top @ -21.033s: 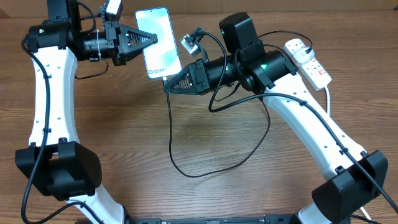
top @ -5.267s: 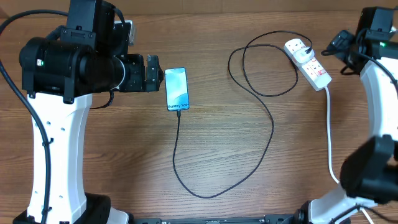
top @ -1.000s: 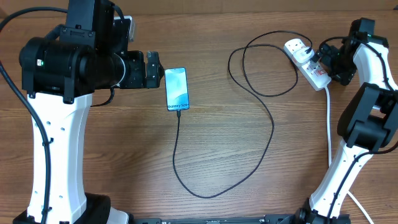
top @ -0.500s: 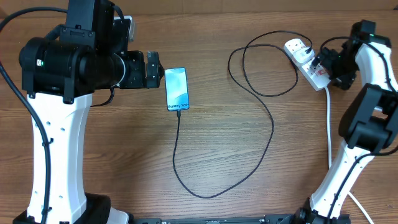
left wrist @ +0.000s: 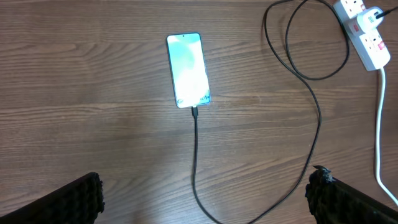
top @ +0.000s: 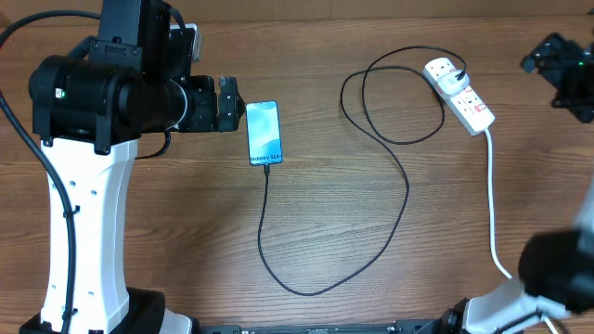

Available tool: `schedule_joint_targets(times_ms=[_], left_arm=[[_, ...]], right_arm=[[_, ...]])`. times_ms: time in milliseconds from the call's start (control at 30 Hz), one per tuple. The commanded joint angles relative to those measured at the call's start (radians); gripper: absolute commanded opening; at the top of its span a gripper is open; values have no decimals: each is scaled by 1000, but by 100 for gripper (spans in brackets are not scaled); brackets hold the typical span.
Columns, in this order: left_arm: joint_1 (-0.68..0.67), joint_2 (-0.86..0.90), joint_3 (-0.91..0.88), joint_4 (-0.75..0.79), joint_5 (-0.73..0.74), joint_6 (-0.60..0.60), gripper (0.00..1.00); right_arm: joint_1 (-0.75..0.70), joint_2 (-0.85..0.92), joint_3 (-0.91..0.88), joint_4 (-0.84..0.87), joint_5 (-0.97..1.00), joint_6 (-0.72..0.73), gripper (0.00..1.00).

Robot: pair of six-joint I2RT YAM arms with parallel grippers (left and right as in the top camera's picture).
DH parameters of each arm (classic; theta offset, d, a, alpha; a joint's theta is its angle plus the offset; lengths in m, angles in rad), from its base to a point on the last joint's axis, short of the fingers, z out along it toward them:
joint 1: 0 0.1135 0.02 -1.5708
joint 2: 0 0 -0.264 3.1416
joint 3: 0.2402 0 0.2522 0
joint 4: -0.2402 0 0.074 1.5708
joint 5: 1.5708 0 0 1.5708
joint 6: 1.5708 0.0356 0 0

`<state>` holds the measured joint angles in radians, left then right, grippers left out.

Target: Plug charger to phone and switch on socket

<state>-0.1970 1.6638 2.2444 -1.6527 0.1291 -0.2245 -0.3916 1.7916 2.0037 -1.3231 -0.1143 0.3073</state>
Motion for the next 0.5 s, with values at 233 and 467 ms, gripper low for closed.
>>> schedule_joint_targets(times_ms=[233, 467], left_arm=[[-6, 5, -4, 4, -6, 26, 100], [-6, 5, -4, 4, -6, 26, 100]], right_arm=[[5, -252, 5, -194, 8, 33, 100], [40, -401, -28, -259, 8, 33, 100]])
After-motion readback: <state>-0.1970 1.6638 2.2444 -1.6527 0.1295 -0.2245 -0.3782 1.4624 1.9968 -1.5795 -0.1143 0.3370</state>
